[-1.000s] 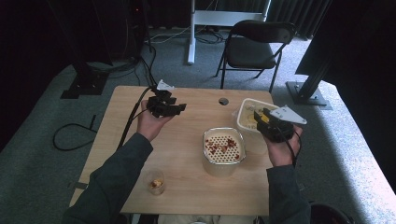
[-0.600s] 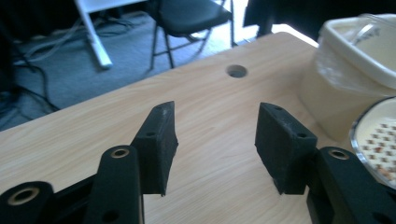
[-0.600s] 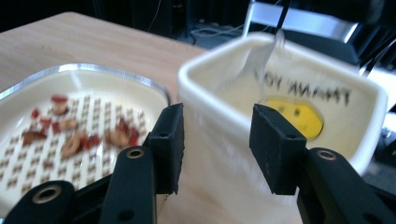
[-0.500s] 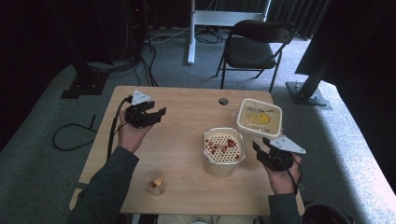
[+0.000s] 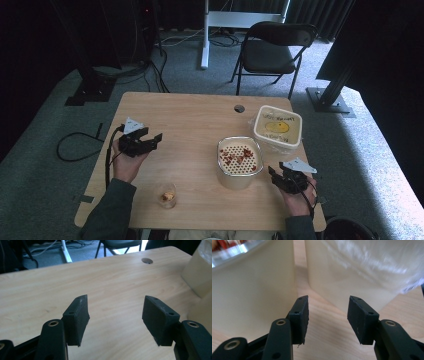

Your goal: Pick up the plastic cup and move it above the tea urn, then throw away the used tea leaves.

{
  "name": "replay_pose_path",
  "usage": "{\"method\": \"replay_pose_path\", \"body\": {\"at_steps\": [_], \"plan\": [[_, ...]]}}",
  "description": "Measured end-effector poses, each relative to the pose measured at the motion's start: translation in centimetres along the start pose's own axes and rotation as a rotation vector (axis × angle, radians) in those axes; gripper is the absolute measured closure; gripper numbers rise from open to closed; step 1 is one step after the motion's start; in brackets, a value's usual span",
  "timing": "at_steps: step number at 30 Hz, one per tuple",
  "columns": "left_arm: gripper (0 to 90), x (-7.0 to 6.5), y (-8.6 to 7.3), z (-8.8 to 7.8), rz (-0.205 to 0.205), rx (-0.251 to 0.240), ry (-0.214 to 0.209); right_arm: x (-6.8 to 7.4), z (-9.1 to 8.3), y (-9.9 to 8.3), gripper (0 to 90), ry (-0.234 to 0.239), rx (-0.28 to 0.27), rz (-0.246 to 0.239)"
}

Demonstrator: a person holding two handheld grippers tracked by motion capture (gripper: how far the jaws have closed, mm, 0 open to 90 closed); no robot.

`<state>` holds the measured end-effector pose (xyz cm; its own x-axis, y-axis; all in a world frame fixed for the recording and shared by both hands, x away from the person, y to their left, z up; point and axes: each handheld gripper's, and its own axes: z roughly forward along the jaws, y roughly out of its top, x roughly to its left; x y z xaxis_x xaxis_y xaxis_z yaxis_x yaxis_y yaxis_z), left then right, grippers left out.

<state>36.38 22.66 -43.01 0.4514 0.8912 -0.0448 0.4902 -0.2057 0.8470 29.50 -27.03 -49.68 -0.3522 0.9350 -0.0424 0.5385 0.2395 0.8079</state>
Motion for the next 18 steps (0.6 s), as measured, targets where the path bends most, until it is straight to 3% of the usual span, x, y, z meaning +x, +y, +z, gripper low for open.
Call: {"method": "replay_pose_path", "body": {"at_steps": [6,18], "plan": [[38.2,-0.4,-1.3,-0.9,0.015,-0.015,-0.026,-0.1,0.7,-1.1,49.4,0.003,0.033,0.001],[32.3,-1.2,-2.6,-2.4,-0.011,-0.044,-0.065,-0.4,0.9,-1.9,47.2,-0.002,0.051,0.019]]}}
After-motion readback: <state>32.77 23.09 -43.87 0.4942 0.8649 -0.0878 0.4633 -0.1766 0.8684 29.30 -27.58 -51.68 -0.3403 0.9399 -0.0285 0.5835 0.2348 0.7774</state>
